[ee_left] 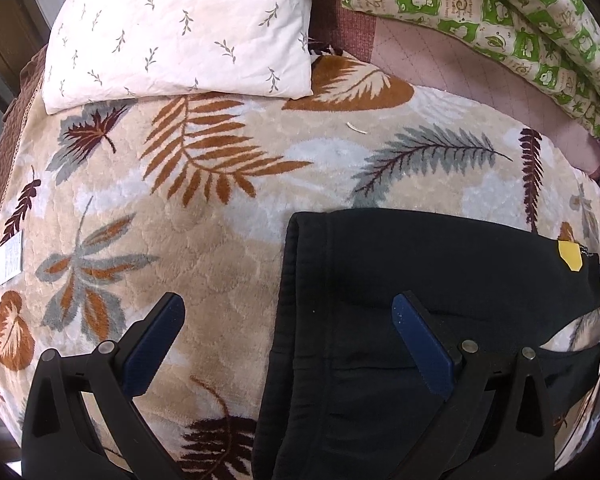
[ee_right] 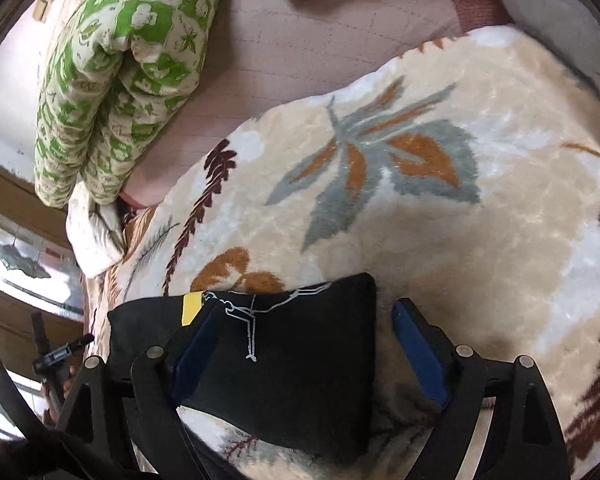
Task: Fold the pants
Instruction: 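Move both tools down to the waistband of the black pants, then close the right tool on the waistband by the yellow tag while the left tool grips the waistband corner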
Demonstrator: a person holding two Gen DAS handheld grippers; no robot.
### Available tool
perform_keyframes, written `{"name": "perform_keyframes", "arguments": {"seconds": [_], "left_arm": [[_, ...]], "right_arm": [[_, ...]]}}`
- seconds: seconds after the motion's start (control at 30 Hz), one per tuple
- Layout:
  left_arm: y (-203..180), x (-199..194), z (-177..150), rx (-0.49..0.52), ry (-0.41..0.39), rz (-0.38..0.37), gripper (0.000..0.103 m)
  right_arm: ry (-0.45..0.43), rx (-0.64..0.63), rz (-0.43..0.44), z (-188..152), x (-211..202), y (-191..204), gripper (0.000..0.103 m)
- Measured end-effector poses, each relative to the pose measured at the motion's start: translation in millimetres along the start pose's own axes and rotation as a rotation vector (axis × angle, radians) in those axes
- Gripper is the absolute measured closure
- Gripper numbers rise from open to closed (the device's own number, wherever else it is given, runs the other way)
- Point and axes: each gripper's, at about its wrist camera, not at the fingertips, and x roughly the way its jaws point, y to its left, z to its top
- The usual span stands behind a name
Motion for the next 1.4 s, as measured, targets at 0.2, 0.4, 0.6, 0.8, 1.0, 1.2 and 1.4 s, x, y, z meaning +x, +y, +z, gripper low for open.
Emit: {"name": "perform_keyframes", "arguments": {"seconds": [0.2,0.4,0.6,0.8,1.0,1.2,1.4], "left_arm": [[4,10,14,-0.021,0.008,-0.013,0.0],[6,22,30,0.023,0.037,-0.071,0.0],[23,42,46,0.012,0.099,-0.09,0.0],[30,66,40,-0.052,0.177,-0.224,0.0],[14,69,37,-0.046,0.16,-0.268,0.003],[-8,70,32,0.034,0.197,-0.264,0.058],[7,71,44,-0.092,0.163,-0.307,0.081]], "right_arm": [[0.075,-0.094,-0.089,3,11,13,0.08],[0.08,-0.078,-0.102,-2,0,7,0.093],[0.073,-0.054,-0.127,-2,4,8,0.093],[0.072,-0.05,-0.132,-2,6,7,0.091],[0.065,-0.038,-0.138,-2,7,7,0.089],[0.066,-0.054,-0.152,-1,8,10,0.09],[0.052,-0.103,-0.173,0,7,14,0.091]]}}
